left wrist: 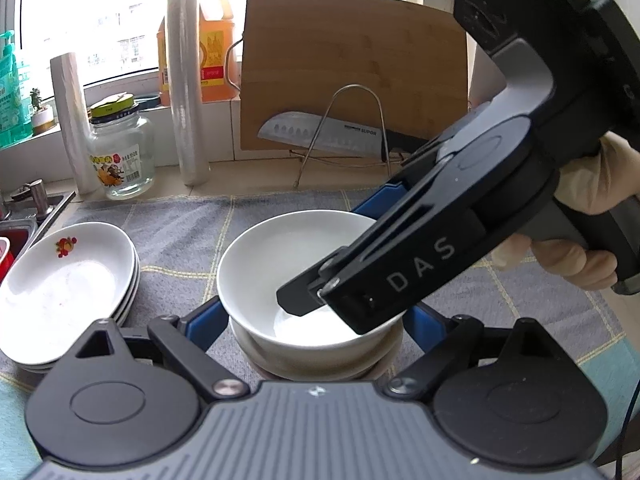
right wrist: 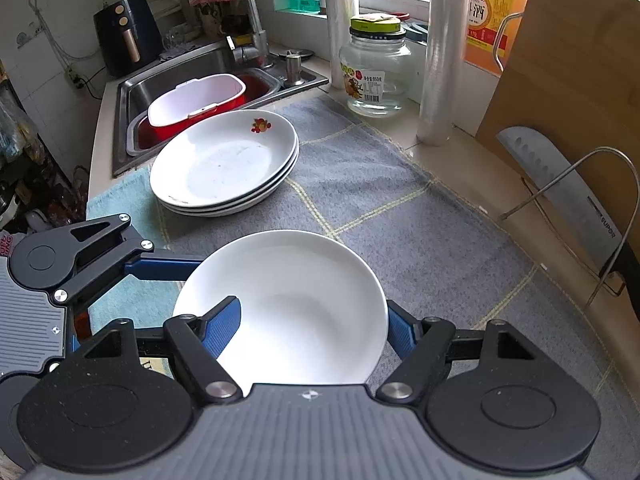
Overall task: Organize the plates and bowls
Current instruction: 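Lower the white bowl into the nested bowls and open both grippers, then move both grippers to opposite rims of the three-bowl stack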
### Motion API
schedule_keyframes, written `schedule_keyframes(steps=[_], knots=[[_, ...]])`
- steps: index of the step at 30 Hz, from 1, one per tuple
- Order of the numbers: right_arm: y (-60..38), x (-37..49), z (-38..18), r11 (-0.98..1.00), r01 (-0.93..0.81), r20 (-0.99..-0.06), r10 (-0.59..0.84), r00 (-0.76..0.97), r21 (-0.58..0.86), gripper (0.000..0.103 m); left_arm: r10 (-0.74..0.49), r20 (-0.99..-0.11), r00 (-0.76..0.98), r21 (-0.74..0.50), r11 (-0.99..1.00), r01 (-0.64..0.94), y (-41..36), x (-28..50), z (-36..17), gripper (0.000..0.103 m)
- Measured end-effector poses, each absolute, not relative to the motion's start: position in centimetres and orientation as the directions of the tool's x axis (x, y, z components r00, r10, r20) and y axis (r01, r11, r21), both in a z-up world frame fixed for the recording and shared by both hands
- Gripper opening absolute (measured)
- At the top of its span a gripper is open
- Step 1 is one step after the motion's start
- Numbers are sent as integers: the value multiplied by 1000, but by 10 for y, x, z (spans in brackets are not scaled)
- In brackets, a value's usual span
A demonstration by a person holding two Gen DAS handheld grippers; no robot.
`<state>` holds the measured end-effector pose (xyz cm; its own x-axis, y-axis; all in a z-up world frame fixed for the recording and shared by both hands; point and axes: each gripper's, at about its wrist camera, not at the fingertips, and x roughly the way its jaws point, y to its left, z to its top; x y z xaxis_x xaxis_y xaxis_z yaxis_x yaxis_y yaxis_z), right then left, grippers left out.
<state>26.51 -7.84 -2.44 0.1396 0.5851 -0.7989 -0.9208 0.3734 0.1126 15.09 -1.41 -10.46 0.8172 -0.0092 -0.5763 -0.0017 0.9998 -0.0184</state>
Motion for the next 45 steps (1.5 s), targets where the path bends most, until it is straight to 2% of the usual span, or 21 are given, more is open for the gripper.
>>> schedule_keyframes(steps=[20,22,24,26,36,45], knots=[[-79,265,-34,384,-915,-799,584,141,120,82,-14,-576,817,-22,1000,2,-13,151,-111,95],[-80,264,-34,382,-916,-798,587,136,124,86,-13,-575,818,-22,1000,1,-13,151,-110,96],[-80,263,-33,378,-917,-795,592,134,128,99,-13,-567,824,-25,1000,-1,-12,150,-109,100],[-83,262,-31,390,-914,-789,594,158,111,103,-18,-562,827,-33,999,-1,-10,147,-108,101],[-123,256,-20,484,-864,-741,631,232,141,103,-57,-566,822,-40,998,42,5,127,-110,102],[-163,244,-25,612,-780,-730,592,342,131,103,-114,-632,766,-23,991,129,17,123,-124,102]])
